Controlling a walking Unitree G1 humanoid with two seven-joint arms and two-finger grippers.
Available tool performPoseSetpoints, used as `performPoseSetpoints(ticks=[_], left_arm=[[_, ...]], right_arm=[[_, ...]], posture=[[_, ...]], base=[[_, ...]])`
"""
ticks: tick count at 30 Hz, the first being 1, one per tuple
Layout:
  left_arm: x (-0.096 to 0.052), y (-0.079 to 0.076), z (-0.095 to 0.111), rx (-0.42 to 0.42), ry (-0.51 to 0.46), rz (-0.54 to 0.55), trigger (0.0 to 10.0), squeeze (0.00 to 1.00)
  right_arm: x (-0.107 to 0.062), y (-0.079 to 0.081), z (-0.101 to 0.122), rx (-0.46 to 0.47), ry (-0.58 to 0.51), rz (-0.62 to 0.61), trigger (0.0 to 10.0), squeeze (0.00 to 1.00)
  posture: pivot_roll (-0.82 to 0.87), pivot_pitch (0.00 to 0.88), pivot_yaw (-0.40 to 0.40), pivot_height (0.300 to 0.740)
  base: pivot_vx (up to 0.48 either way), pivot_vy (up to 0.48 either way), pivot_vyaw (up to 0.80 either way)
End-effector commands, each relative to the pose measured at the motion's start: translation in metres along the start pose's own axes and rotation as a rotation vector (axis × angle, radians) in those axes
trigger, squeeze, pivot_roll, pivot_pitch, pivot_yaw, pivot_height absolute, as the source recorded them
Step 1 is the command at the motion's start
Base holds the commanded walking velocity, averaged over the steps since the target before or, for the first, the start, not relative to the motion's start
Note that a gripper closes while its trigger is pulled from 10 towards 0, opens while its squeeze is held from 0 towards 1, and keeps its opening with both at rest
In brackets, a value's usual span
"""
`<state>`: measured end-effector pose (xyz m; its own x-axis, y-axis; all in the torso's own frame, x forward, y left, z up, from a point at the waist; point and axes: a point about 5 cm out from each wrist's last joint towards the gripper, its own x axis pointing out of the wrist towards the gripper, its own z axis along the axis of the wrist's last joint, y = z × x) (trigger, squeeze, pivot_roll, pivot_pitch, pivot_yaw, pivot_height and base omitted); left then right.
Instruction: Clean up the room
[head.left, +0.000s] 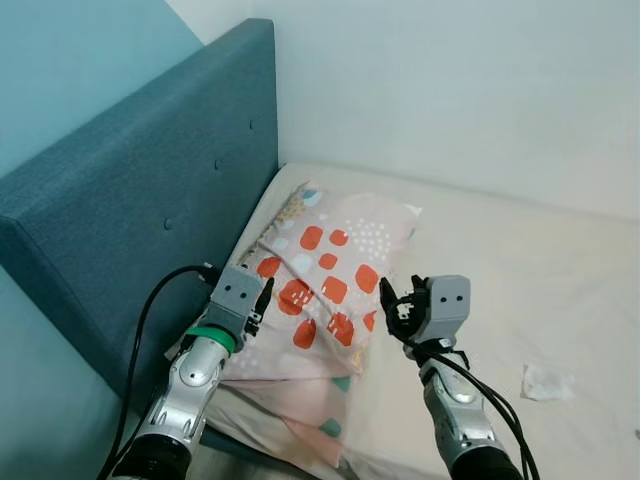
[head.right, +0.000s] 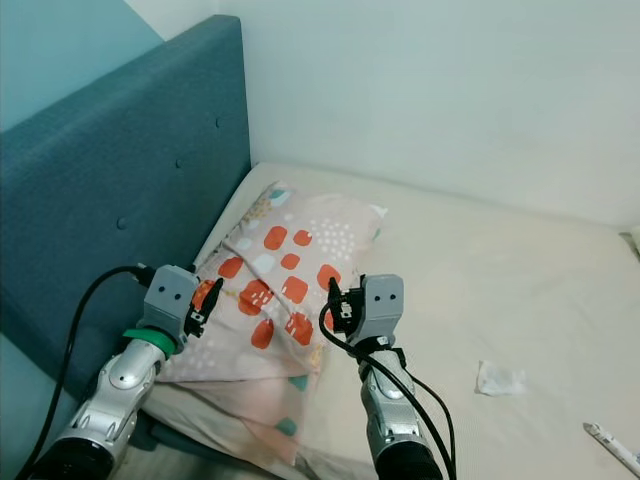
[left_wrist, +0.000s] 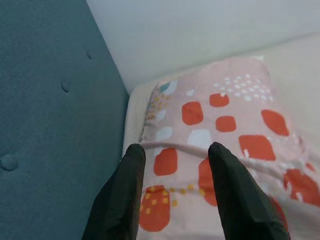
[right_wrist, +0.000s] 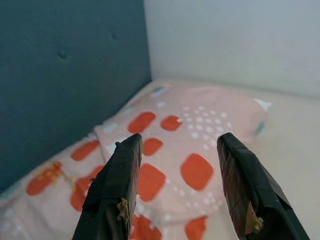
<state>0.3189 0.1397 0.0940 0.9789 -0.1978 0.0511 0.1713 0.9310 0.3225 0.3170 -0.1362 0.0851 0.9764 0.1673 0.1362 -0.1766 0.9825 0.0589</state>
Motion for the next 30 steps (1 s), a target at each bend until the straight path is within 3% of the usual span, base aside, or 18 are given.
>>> performPoseSetpoints(ticks=[1,9,12,14,20,30], left_arm=[[-0.004,-0.004,-0.004,0.016,0.023,-0.004,10.0,0.0],[0.005,0.007,-0.005,0.088,0.06,-0.02,10.0,0.0],[0.013,0.02,-0.003,0.061,0.077,0.018,10.0,0.0],[0.019,0.026,-0.006,-0.011,0.112,0.064,10.0,0.0],[0.023,0.02,-0.003,-0.034,0.108,0.046,10.0,0.0],[0.023,0.013,-0.001,-0.069,0.079,0.022,10.0,0.0]], right_arm=[[0.001,0.002,0.0,0.007,0.008,0.005,10.0,0.0],[0.005,-0.003,0.004,0.002,-0.01,-0.025,10.0,0.0],[0.006,-0.002,0.004,0.009,-0.004,-0.029,10.0,0.0],[0.009,0.005,0.004,0.009,0.003,0.005,10.0,0.0],[0.011,0.013,0.006,0.004,0.005,0.045,10.0,0.0],[0.006,0.0,0.005,0.015,-0.001,-0.056,10.0,0.0]], posture=[[-0.05,0.02,0.078,0.74],[-0.03,0.002,0.125,0.74],[-0.04,0.0,0.114,0.74],[-0.06,0.0,0.09,0.74],[-0.07,0.0,0.091,0.74],[-0.05,0.002,0.072,0.74]], base=[[0.0,0.0,0.0],[0.0,0.0,0.0],[0.0,0.0,0.0],[0.0,0.0,0.0],[0.0,0.0,0.0],[0.0,0.0,0.0]])
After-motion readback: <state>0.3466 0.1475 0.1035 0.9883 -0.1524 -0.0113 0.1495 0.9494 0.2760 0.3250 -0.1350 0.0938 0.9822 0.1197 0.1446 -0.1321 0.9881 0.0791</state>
